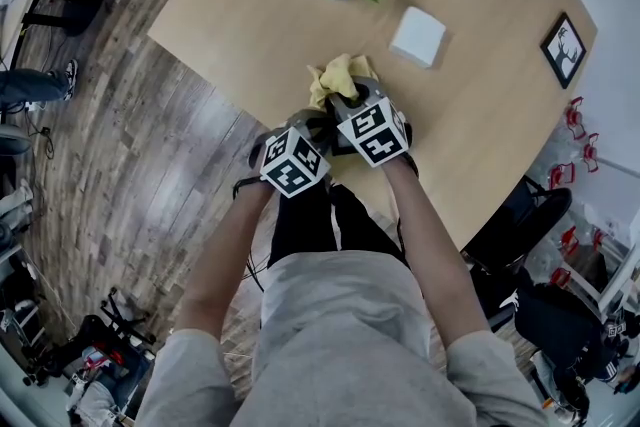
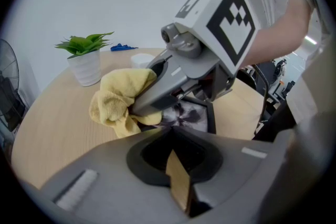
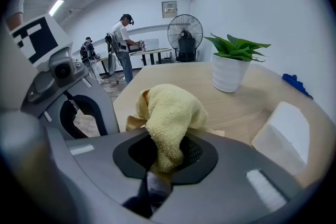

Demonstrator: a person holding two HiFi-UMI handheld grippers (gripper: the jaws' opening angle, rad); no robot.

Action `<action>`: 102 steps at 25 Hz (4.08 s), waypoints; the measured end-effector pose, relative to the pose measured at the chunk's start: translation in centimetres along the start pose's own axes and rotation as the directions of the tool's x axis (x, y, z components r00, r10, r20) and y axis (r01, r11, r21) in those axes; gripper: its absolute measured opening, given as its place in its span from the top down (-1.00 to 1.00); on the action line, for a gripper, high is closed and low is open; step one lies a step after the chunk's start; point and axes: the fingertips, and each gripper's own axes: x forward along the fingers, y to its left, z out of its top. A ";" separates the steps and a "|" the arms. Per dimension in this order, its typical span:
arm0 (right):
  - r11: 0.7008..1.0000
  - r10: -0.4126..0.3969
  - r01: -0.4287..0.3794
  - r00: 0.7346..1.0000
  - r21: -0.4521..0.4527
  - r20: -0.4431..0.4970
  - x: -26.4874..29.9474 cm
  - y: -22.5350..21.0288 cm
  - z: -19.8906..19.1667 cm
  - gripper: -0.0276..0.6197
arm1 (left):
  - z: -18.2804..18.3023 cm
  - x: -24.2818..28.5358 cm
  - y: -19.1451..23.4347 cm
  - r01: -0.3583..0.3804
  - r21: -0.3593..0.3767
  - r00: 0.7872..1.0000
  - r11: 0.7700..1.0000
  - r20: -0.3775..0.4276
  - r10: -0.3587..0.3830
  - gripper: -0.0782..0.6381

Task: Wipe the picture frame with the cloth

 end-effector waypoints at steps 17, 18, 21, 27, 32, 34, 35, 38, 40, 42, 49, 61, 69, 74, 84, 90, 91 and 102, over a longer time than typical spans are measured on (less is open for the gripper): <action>0.985 0.149 -0.153 0.987 -0.074 -0.059 -0.7 3.2 -1.2 0.75 | 0.1 -0.1 0.1 -0.012 -0.003 1.000 1.000 0.009 0.012 0.64; 0.988 0.141 -0.144 0.988 -0.056 -0.062 -0.9 3.1 -1.5 0.75 | 0.1 0.0 0.1 -0.012 -0.003 1.000 1.000 0.010 0.012 0.64; 0.994 0.107 -0.109 0.992 -0.028 -0.072 -1.5 3.1 -2.6 0.75 | 0.0 0.0 0.1 -0.012 0.002 1.000 1.000 0.011 0.012 0.64; 0.999 0.034 -0.033 0.995 0.015 -0.094 -2.7 3.2 -3.9 0.75 | 0.0 0.0 0.0 -0.017 0.015 1.000 1.000 0.014 0.017 0.64; 0.998 -0.002 0.008 0.994 0.063 -0.107 -3.8 3.9 -5.3 0.75 | 0.0 0.0 0.0 -0.017 0.009 1.000 1.000 0.020 0.017 0.64; 0.997 -0.012 0.021 0.994 0.075 -0.113 -4.1 4.4 -5.7 0.75 | 0.0 0.0 0.0 -0.017 0.011 1.000 1.000 0.018 0.016 0.64; 0.996 -0.019 0.029 0.993 0.085 -0.114 -4.2 4.6 -5.9 0.75 | 0.0 0.0 0.1 -0.016 0.007 1.000 1.000 0.019 0.015 0.64; 0.991 -0.040 0.054 0.992 0.119 -0.119 -4.5 5.3 -6.2 0.75 | 0.0 0.0 0.1 -0.012 -0.015 1.000 1.000 0.028 0.012 0.64; 0.989 -0.056 0.071 0.991 0.129 -0.120 -4.6 5.9 -6.4 0.75 | 0.0 -0.1 0.1 -0.013 -0.021 0.999 1.000 0.030 0.013 0.64; 0.988 -0.074 0.089 0.990 0.124 -0.122 -4.8 6.3 -6.5 0.75 | 0.0 -0.1 0.2 -0.013 -0.022 0.999 1.000 0.031 0.014 0.64; 0.992 -0.096 0.104 0.989 0.067 -0.110 -5.5 7.5 -6.8 0.75 | 0.0 0.0 0.2 -0.013 -0.036 0.999 0.999 0.036 0.015 0.64; 0.999 -0.038 0.035 0.993 -0.024 -0.114 -5.6 10.2 -7.0 0.75 | 0.0 -0.1 0.5 -0.005 -0.069 0.999 0.998 0.035 0.008 0.64; 0.998 -0.054 0.051 0.993 -0.038 -0.109 -7.2 8.9 -8.6 0.75 | 0.1 -0.1 0.4 -0.014 -0.062 1.000 0.998 0.021 0.015 0.64; 0.995 -0.097 0.097 0.989 0.000 -0.108 -8.5 6.9 -9.9 0.75 | 0.0 -0.2 0.5 -0.027 -0.059 1.000 0.998 0.012 0.028 0.64; 0.976 -0.191 0.204 0.970 0.080 -0.149 -11.8 2.8 -12.6 0.75 | 0.0 -0.1 0.6 -0.071 -0.053 0.997 0.996 0.000 0.071 0.64; 0.937 -0.234 0.250 0.968 0.243 -0.091 -16.2 1.3 -12.9 0.75 | 1.3 -1.7 0.3 -0.140 0.009 0.990 0.990 -0.025 0.140 0.64; 0.932 -0.235 0.248 0.969 0.265 -0.078 -16.6 1.3 -12.9 0.75 | 1.8 -2.4 0.2 -0.158 -0.019 0.987 0.987 -0.008 0.158 0.64; 0.925 -0.213 0.190 0.977 0.329 0.034 -18.7 3.3 -10.0 0.75 | 0.9 -8.2 -3.8 -0.279 -0.370 0.936 0.886 0.104 0.337 0.64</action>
